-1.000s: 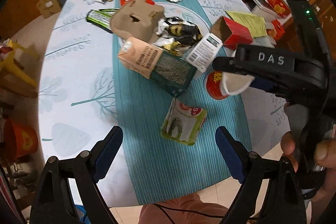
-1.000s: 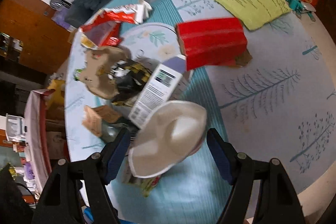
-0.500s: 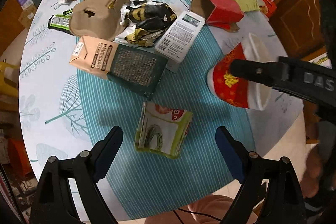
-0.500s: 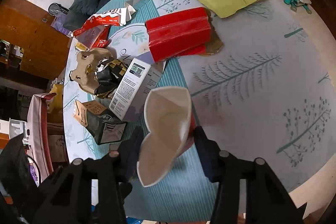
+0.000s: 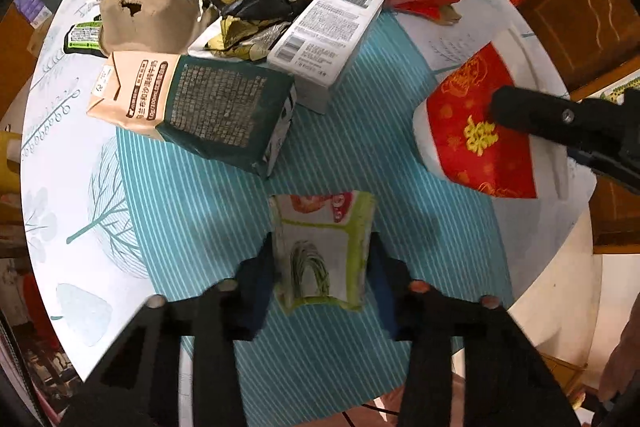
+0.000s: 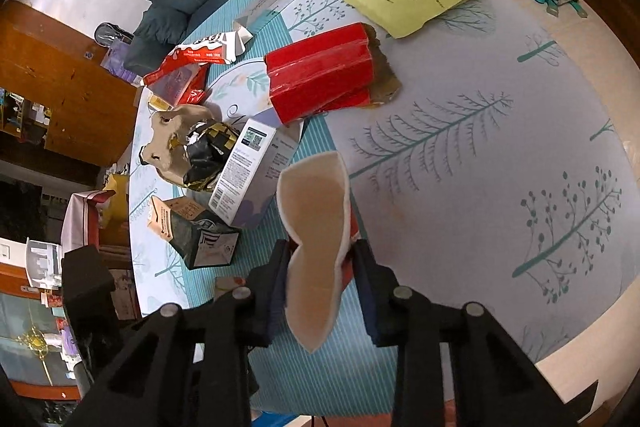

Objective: Collect trash
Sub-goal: 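Carry the packet and cup to the black bin and release both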

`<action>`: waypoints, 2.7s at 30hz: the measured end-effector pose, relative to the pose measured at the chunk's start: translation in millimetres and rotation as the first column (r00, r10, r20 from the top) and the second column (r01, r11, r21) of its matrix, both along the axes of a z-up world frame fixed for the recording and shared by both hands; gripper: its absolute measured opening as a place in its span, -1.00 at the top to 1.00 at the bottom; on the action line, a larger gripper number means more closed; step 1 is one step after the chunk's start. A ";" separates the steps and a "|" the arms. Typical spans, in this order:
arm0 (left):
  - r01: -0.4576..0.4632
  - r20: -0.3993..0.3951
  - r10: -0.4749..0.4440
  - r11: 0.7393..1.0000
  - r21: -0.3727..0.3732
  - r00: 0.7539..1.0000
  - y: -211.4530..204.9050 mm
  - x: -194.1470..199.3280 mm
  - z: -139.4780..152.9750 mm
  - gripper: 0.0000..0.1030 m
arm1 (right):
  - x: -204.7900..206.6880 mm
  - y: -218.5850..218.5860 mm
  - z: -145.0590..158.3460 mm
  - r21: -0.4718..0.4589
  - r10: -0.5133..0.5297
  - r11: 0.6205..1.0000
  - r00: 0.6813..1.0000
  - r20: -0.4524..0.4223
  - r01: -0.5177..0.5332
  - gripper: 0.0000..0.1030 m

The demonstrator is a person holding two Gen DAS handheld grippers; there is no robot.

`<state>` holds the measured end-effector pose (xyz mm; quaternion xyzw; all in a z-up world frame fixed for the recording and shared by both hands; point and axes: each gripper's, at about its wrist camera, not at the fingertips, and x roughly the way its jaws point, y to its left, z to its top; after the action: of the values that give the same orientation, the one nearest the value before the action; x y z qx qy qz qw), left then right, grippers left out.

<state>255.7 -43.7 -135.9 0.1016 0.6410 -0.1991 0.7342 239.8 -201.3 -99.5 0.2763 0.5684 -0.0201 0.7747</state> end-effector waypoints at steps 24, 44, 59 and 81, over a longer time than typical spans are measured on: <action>-0.151 0.279 0.171 0.984 -0.092 0.945 24.5 -115.5 126.6 0.75 | -92.3 8.1 64.3 -0.028 0.232 0.973 0.965 0.124 -0.230 0.54; -0.470 0.079 0.482 0.873 -0.133 0.873 10.3 -309.5 70.8 0.75 | -251.1 -28.6 5.8 0.023 0.505 0.863 0.863 0.023 -0.505 0.54; -0.464 -0.079 0.459 0.883 -0.066 0.885 5.4 -268.1 -173.7 0.73 | -249.8 -26.8 -239.6 0.004 0.273 0.961 0.949 -0.159 -0.275 0.51; -0.439 -0.047 0.437 0.898 -0.026 0.898 -1.4 -240.2 -257.5 -0.47 | -215.5 -28.5 -344.9 -0.007 0.212 0.976 0.961 -0.178 -0.216 -0.35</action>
<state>15.5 -45.1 -393.4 -0.0625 0.6583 -0.0425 0.7489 24.2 -229.8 -444.4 0.2002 0.6609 0.0320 0.7226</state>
